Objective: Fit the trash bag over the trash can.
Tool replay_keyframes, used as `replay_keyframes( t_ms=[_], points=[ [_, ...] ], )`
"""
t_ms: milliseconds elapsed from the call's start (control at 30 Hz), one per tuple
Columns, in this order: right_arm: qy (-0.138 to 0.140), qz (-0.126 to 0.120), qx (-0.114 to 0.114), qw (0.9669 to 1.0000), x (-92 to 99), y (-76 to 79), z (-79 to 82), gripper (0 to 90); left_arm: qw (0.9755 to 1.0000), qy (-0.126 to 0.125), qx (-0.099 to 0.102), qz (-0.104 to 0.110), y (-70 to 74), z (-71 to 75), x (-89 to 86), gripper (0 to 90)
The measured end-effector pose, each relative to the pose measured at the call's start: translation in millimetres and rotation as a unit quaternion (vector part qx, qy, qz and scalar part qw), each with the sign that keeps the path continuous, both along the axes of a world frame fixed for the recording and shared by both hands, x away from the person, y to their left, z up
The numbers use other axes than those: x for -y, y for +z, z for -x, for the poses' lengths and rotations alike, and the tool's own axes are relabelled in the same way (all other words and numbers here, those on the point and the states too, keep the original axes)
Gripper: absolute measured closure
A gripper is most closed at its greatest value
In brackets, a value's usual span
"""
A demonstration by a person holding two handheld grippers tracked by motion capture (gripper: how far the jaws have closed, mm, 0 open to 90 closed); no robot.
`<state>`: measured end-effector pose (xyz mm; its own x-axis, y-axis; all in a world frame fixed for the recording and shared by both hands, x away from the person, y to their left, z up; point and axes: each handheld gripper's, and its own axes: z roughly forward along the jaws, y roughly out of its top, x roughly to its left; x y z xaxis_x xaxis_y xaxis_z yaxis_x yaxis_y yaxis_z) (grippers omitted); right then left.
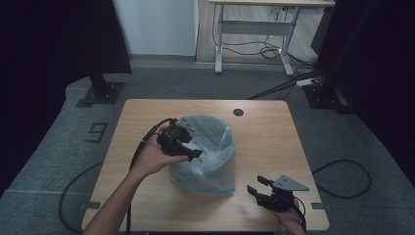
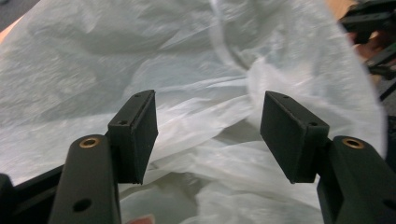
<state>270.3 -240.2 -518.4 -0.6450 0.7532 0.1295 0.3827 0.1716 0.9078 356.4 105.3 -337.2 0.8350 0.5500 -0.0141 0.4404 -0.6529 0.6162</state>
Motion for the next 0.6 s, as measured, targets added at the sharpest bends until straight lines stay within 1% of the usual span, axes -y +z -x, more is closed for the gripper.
replay_keyframes(
  t_ms=[33,133,200,300,467,567,600],
  points=[
    [0.0,0.002,-0.001,1.0,-0.5,-0.4,-0.1,38.6,1.0,-0.002,0.003,-0.001,0.2,1.6,2.0,36.9],
    [-0.001,0.015,-0.006,0.9999,-1.8,-1.7,-0.5,38.6,0.9999,-0.012,0.002,0.0,-0.3,3.6,8.3,37.0],
    [0.0,0.016,-0.007,0.9998,-2.1,-2.1,-0.4,38.6,0.9998,-0.017,-0.003,-0.006,-3.4,3.7,13.8,37.0],
    [-0.001,0.014,-0.007,0.9999,-1.3,-1.9,-0.3,38.6,0.9994,-0.022,-0.016,-0.02,-11.0,2.4,20.8,37.0],
    [-0.004,0.012,-0.007,0.9999,1.5,-1.7,-0.6,38.6,0.9985,-0.024,-0.034,-0.036,-19.1,-0.4,23.7,37.0],
    [-0.004,0.011,-0.006,0.9999,1.7,-1.2,-0.5,38.6,0.9986,-0.023,-0.035,-0.032,-20.3,-0.6,21.9,37.0],
    [-0.004,0.011,-0.006,0.9999,1.7,-1.1,-0.5,38.6,0.9988,-0.022,-0.032,-0.029,-20.0,-0.1,20.5,36.8]
  ],
)
